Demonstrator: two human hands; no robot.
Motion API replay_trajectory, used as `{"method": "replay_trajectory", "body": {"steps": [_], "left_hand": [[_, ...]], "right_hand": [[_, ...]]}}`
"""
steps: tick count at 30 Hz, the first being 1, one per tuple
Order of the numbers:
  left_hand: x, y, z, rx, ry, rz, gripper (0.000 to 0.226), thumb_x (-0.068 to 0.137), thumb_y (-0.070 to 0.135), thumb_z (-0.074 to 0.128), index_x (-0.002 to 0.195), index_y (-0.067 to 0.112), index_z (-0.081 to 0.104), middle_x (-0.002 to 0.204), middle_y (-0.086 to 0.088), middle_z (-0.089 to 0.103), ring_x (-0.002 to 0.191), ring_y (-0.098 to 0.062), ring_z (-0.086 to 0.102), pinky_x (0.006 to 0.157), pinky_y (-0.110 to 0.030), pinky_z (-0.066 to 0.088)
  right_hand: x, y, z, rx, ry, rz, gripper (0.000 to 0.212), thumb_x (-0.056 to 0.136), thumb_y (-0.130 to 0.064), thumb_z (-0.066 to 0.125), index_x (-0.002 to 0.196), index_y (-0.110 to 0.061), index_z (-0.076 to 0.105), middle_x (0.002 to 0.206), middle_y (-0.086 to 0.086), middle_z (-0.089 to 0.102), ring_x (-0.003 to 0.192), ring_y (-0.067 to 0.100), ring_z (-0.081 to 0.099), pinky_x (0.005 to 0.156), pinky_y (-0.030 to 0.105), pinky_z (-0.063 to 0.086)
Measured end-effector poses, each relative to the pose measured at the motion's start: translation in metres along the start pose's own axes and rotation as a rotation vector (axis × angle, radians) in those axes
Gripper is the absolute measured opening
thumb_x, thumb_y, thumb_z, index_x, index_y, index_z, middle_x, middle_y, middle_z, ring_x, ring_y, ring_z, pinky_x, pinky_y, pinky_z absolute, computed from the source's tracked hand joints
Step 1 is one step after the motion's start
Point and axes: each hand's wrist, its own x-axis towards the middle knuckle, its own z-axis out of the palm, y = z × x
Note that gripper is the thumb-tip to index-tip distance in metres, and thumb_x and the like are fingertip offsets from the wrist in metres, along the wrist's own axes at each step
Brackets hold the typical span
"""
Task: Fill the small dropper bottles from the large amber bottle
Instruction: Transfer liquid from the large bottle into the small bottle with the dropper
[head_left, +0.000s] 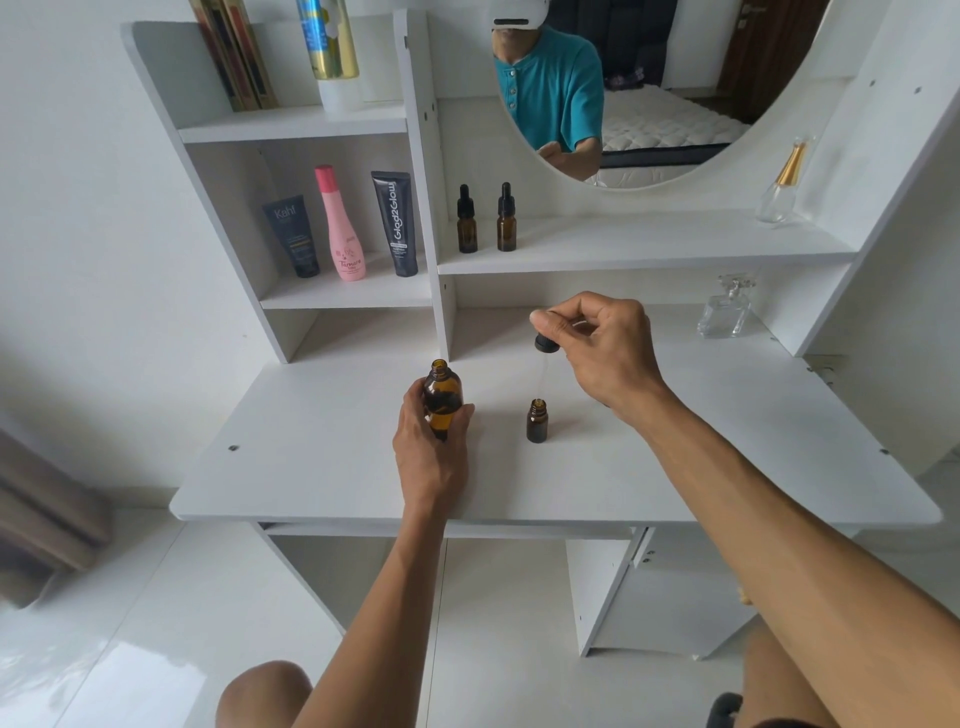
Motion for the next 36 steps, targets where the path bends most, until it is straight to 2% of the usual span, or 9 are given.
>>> {"method": "replay_trajectory", "body": {"steps": [3,12,17,20,22,26,29,36], "left_hand": [[-0.001,0.002,-0.001,-0.002,-0.001,-0.002,0.047,0.090,0.029,0.072,0.131,0.028,0.050,0.117,0.007,0.064,0.100,-0.012,0.061,0.083,-0.022,0.044],[-0.002,0.003,-0.001,0.007,0.001,-0.001,0.048,0.090,0.029,0.072,0.133,0.027,0.049,0.115,0.011,0.061,0.099,-0.009,0.057,0.086,-0.023,0.043],[-0.001,0.003,-0.001,0.008,0.003,-0.001,0.049,0.090,0.029,0.072,0.133,0.027,0.050,0.118,0.007,0.064,0.100,-0.009,0.058,0.085,-0.022,0.042],[-0.001,0.003,-0.001,0.006,0.002,-0.007,0.049,0.090,0.030,0.072,0.134,0.027,0.049,0.119,0.005,0.064,0.102,-0.013,0.061,0.086,-0.025,0.046],[-0.001,0.003,0.000,0.006,0.002,-0.008,0.050,0.090,0.030,0.072,0.135,0.026,0.049,0.121,0.004,0.065,0.103,-0.014,0.061,0.089,-0.027,0.048],[-0.001,0.003,-0.001,0.003,0.001,0.002,0.049,0.090,0.028,0.072,0.134,0.026,0.050,0.120,0.005,0.064,0.102,-0.011,0.060,0.086,-0.022,0.044],[-0.001,0.003,-0.001,0.005,-0.001,-0.004,0.050,0.090,0.028,0.072,0.135,0.026,0.049,0.121,0.006,0.064,0.101,-0.009,0.058,0.086,-0.022,0.043],[-0.001,0.004,-0.001,-0.016,-0.002,-0.009,0.048,0.090,0.027,0.072,0.132,0.029,0.050,0.116,0.013,0.062,0.099,-0.004,0.056,0.081,-0.015,0.041]], "right_hand": [[0.000,-0.001,0.000,-0.016,0.002,-0.019,0.018,0.085,-0.033,0.076,0.077,-0.018,0.074,0.073,-0.003,0.074,0.075,0.017,0.071,0.071,0.025,0.054],[-0.001,-0.001,0.001,-0.026,-0.001,-0.032,0.019,0.085,-0.034,0.076,0.078,-0.016,0.075,0.073,-0.003,0.074,0.074,0.015,0.072,0.069,0.021,0.051],[-0.002,-0.003,-0.001,-0.020,0.004,-0.031,0.018,0.085,-0.034,0.076,0.076,-0.019,0.074,0.071,-0.004,0.074,0.074,0.014,0.072,0.071,0.025,0.054],[-0.002,-0.006,-0.003,0.002,0.014,-0.020,0.016,0.085,-0.034,0.077,0.077,-0.021,0.073,0.073,-0.007,0.074,0.074,0.011,0.071,0.067,0.023,0.051],[0.000,-0.009,-0.004,0.034,0.023,-0.010,0.016,0.085,-0.035,0.077,0.079,-0.021,0.074,0.075,-0.008,0.074,0.075,0.009,0.070,0.066,0.025,0.052],[0.006,-0.021,0.000,0.084,0.032,-0.028,0.014,0.085,-0.032,0.077,0.086,-0.018,0.076,0.080,-0.007,0.075,0.080,0.011,0.072,0.075,0.038,0.061],[0.012,-0.033,0.011,0.127,0.019,-0.052,0.018,0.088,-0.029,0.075,0.095,-0.013,0.077,0.084,-0.002,0.076,0.083,0.015,0.074,0.079,0.042,0.061],[0.024,-0.063,0.044,0.185,-0.055,-0.116,0.021,0.093,-0.024,0.068,0.106,-0.007,0.074,0.093,0.005,0.076,0.086,0.014,0.075,0.077,0.039,0.063]]}}
